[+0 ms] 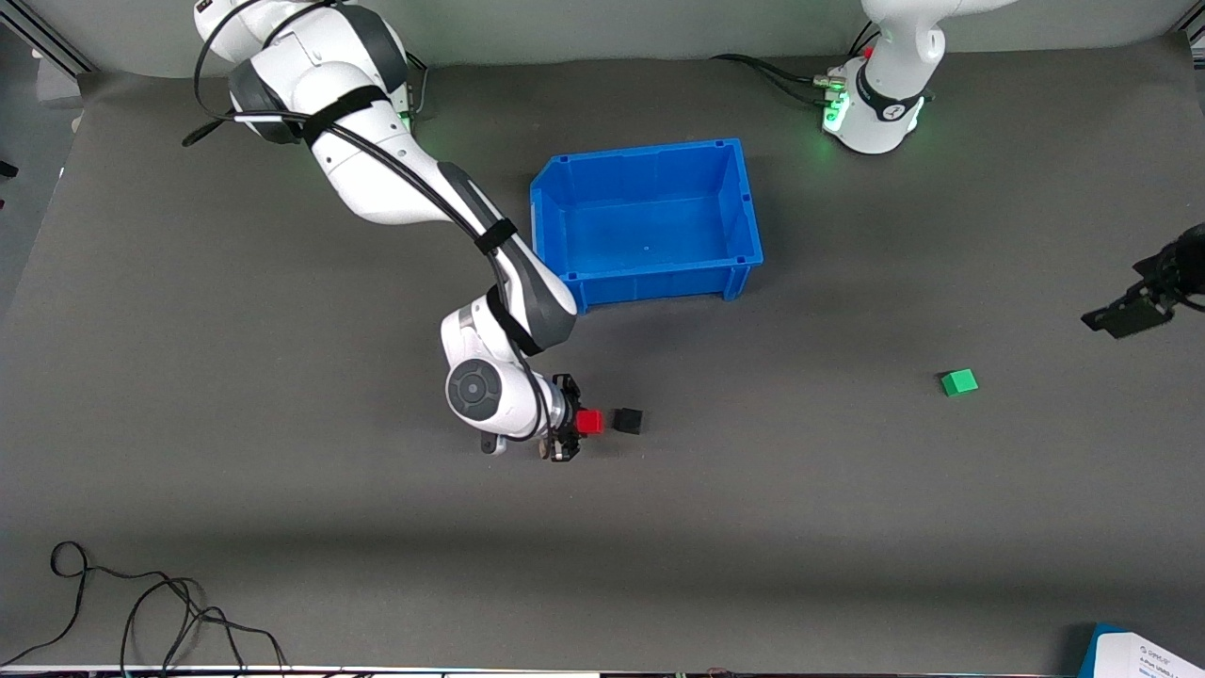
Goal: Attach green and red cubes to black cube
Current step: 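Carry the red cube with the right gripper beside the black cube, then hold the red cube while the left gripper grasps the green cube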
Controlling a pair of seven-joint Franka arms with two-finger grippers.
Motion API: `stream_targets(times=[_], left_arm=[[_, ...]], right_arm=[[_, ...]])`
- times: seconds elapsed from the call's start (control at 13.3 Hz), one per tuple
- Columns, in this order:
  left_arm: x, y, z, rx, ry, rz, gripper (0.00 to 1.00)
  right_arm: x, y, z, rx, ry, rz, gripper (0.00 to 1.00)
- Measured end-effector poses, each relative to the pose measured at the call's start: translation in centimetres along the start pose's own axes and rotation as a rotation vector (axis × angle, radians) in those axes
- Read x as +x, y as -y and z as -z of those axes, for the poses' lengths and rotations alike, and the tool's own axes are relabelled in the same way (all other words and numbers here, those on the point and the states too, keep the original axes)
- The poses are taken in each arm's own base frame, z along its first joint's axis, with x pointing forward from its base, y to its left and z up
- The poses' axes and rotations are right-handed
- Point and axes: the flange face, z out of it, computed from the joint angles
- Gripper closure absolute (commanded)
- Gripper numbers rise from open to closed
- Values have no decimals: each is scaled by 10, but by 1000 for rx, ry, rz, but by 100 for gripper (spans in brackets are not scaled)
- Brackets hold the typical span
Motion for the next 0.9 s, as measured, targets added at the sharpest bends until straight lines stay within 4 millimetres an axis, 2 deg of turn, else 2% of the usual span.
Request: stream_targets(times=[0.23, 0.45, 0.75, 0.9], left_arm=[[20, -11, -36, 36, 10, 178, 1], [50, -15, -72, 11, -9, 330, 1], [67, -11, -135, -49, -49, 459, 1], [68, -8, -160, -71, -62, 513, 1]], right_arm=[[0, -1, -3, -2, -3, -29, 82], [2, 0, -7, 0, -4, -53, 82], [5, 3, -17, 22, 2, -77, 82], [4, 5, -16, 30, 7, -82, 82]])
